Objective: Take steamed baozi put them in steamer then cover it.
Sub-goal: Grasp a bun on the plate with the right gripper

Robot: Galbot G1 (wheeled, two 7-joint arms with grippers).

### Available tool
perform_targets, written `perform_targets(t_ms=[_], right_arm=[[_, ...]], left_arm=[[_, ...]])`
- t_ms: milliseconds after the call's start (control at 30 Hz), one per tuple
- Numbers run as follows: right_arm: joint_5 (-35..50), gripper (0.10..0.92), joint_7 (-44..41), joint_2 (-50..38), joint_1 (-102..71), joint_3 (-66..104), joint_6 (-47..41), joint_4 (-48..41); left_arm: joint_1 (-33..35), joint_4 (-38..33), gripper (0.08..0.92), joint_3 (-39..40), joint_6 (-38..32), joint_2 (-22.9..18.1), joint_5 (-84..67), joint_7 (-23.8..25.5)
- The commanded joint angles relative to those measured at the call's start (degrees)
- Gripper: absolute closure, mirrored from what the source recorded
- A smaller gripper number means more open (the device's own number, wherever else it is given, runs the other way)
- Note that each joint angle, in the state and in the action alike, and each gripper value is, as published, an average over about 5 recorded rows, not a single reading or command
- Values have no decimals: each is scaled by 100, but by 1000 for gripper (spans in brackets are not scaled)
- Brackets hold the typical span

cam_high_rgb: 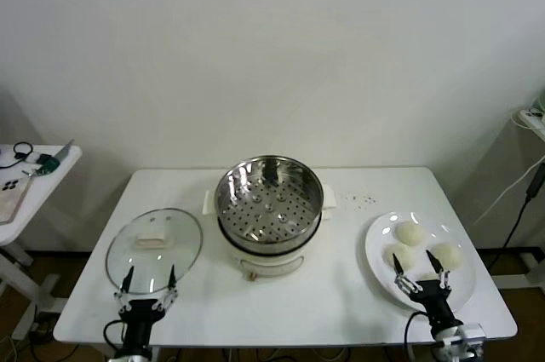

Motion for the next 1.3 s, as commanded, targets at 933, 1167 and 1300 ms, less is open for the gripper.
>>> perform_targets(t_ms=[933, 1167, 1300], right_arm=[[-1942, 203, -5378, -4806, 6018, -4554, -856, -2716], [-2506, 203, -5757, -4125, 8133, -6858, -578, -3729], [-2597, 203, -5837, -3631, 8822, -7704, -532, -4253]], left_arm=[[73, -90, 177, 52, -54, 91, 48, -148], [-39, -84, 177, 32, 49, 107, -44, -169], [-107, -93, 177, 7, 128, 123, -80, -210]])
